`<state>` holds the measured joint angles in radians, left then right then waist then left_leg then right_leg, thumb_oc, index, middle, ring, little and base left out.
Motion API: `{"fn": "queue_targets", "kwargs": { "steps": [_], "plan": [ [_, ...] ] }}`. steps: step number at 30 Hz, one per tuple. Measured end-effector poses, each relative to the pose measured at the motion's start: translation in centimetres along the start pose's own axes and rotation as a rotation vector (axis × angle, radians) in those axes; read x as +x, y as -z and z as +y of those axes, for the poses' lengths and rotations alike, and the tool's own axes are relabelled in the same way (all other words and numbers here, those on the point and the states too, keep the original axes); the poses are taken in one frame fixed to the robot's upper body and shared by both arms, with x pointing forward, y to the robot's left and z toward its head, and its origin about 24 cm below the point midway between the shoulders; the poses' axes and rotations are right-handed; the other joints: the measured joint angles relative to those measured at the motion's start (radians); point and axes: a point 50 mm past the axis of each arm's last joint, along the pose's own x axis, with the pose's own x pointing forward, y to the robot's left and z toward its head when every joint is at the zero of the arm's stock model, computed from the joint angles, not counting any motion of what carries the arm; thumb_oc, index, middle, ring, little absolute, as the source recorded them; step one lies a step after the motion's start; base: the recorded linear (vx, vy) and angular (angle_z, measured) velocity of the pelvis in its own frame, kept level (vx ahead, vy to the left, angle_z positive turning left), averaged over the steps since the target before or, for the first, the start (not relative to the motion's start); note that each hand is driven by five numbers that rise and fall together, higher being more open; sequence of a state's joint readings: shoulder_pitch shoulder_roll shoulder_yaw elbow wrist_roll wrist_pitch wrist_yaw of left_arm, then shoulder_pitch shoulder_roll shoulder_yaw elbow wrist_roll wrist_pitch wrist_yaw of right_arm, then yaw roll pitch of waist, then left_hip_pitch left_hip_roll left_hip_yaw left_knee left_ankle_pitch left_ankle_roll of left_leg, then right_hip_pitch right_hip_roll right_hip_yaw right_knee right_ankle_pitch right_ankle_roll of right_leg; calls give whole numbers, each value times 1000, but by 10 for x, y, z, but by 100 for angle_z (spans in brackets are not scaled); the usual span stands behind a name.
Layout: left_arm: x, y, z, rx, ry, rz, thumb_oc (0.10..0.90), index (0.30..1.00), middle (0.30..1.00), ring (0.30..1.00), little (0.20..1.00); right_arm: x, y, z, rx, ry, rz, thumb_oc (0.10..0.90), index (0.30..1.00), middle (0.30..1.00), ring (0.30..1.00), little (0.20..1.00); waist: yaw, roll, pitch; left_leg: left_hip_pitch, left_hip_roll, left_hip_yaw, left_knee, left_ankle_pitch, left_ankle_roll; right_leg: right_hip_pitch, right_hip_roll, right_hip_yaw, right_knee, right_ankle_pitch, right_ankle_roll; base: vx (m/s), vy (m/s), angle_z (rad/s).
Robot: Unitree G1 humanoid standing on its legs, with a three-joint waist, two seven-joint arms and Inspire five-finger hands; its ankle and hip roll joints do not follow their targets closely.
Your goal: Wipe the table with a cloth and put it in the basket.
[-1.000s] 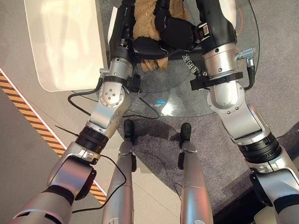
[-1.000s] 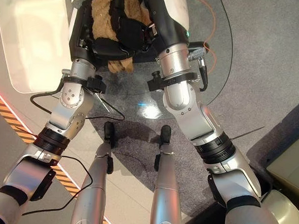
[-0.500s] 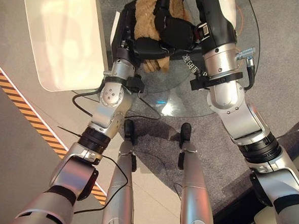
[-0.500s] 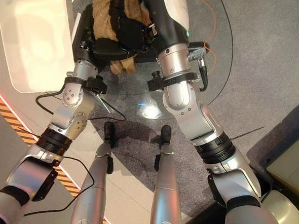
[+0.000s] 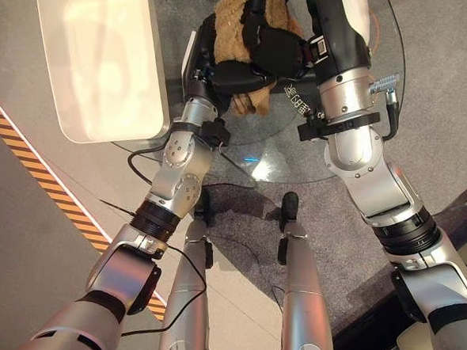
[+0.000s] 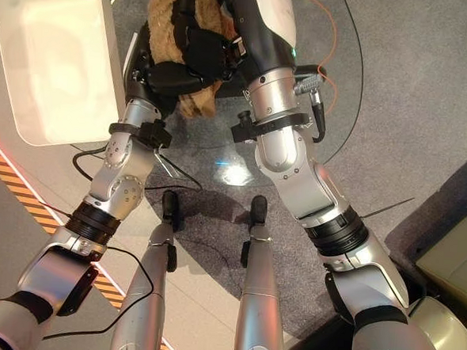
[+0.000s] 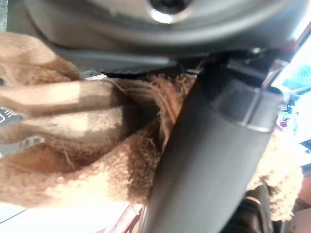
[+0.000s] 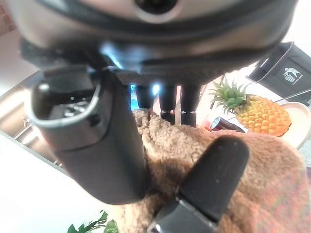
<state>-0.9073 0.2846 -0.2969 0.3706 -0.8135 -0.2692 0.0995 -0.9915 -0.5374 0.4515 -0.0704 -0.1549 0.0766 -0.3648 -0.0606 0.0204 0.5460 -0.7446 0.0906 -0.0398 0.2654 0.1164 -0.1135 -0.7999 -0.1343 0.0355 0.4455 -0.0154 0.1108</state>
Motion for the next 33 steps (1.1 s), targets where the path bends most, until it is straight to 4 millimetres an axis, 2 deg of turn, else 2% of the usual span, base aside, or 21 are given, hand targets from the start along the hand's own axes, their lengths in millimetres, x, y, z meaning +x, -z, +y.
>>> {"fn": "queue_targets", "kwargs": {
  "steps": [4, 5, 6, 7, 33],
  "plan": [
    [0, 0, 0, -2, 1, 1, 100, 300, 300, 300, 200, 0, 0, 0, 0, 0, 0, 100, 300, 300, 300, 200, 0, 0, 0, 0, 0, 0, 0, 0, 0, 0, 0, 0, 0, 0, 0, 0, 0, 0],
    [0, 0, 0, -3, 1, 1, 100, 300, 300, 300, 200, 0, 0, 0, 0, 0, 0, 394, 552, 552, 552, 494, 0, 0, 0, 0, 0, 0, 0, 0, 0, 0, 0, 0, 0, 0, 0, 0, 0, 0],
    [0, 0, 0, -3, 1, 1, 100, 300, 300, 300, 200, 0, 0, 0, 0, 0, 0, 484, 629, 629, 629, 584, 0, 0, 0, 0, 0, 0, 0, 0, 0, 0, 0, 0, 0, 0, 0, 0, 0, 0],
    [0, 0, -1, -4, 1, 1, 100, 300, 300, 300, 200, 0, 0, 0, 1, 0, 0, 800, 900, 900, 900, 900, 0, 0, 0, 0, 0, 0, 0, 0, 0, 0, 0, 0, 0, 0, 0, 0, 0, 0],
    [0, 1, 0, -42, -6, 10, 100, 300, 300, 300, 200, 0, 0, 0, 1, 0, 5, 800, 900, 900, 900, 900, 1, -2, 0, 0, 0, 2, -4, 0, 0, 0, 0, 0, -8, 2, -1, 0, 0, 0]
  ]
}}
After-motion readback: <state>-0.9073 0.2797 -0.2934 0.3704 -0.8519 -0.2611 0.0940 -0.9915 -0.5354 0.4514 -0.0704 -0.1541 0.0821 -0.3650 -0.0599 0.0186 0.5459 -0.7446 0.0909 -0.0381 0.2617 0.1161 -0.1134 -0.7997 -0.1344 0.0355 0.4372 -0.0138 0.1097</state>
